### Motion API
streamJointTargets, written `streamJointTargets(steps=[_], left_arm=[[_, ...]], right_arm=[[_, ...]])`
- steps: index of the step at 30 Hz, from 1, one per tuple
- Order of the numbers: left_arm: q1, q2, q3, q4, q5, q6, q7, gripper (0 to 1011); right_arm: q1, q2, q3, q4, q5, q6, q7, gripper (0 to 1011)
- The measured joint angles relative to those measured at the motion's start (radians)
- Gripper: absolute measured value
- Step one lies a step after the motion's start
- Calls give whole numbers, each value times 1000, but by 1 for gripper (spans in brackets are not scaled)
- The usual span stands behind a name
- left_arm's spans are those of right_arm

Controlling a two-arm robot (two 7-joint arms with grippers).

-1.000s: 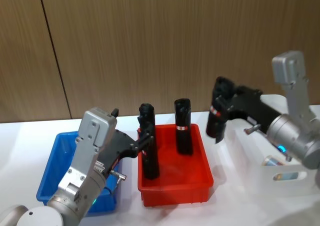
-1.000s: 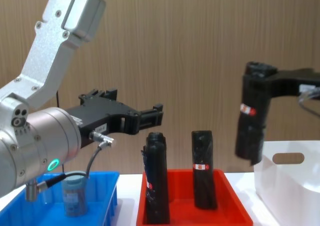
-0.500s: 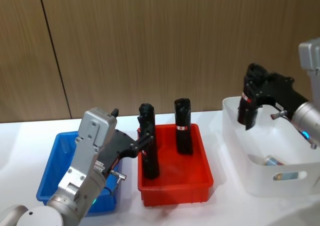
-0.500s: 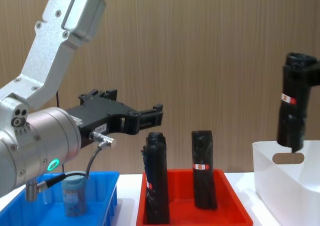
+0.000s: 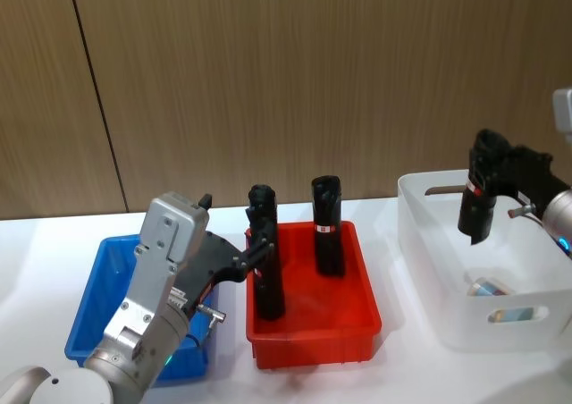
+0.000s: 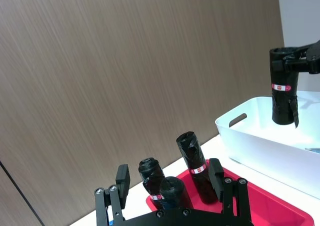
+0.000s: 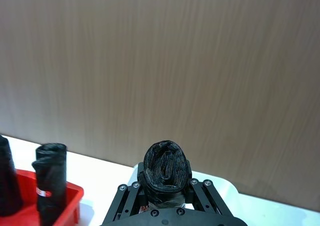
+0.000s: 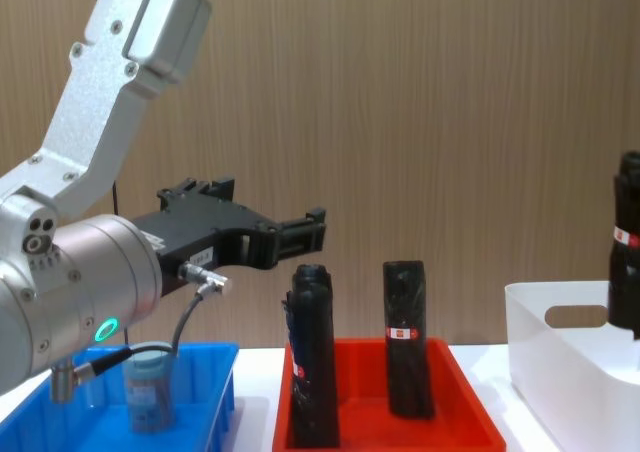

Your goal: Pick the cotton swabs from the blue box and place them into the white box.

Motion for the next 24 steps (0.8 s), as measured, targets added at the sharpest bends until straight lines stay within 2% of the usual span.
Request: streamJointTargets(steps=[8, 13, 14, 15, 17, 20, 23, 24], left_arm=[[0, 0, 0, 0, 0, 0, 0, 1000], [0, 0, 0, 0, 0, 0, 0, 1000], [0, 0, 0, 0, 0, 0, 0, 1000], [0, 0, 0, 0, 0, 0, 0, 1000], [0, 0, 0, 0, 0, 0, 0, 1000], [0, 0, 0, 0, 0, 0, 0, 999], [0, 0, 0, 0, 0, 0, 0, 1000], [0, 0, 0, 0, 0, 0, 0, 1000]], right_arm=[[40, -10, 1, 124, 2, -43, -8, 367], [60, -16, 1, 185, 7, -67, -13, 487], [67, -17, 1, 204, 8, -74, -14, 545], [69, -18, 1, 212, 9, -77, -14, 545], [75, -20, 1, 232, 10, -89, -15, 648], [79, -21, 1, 245, 13, -100, -16, 708], [80, -22, 2, 256, 16, -115, -15, 838], [80, -22, 2, 256, 16, -115, -15, 838]])
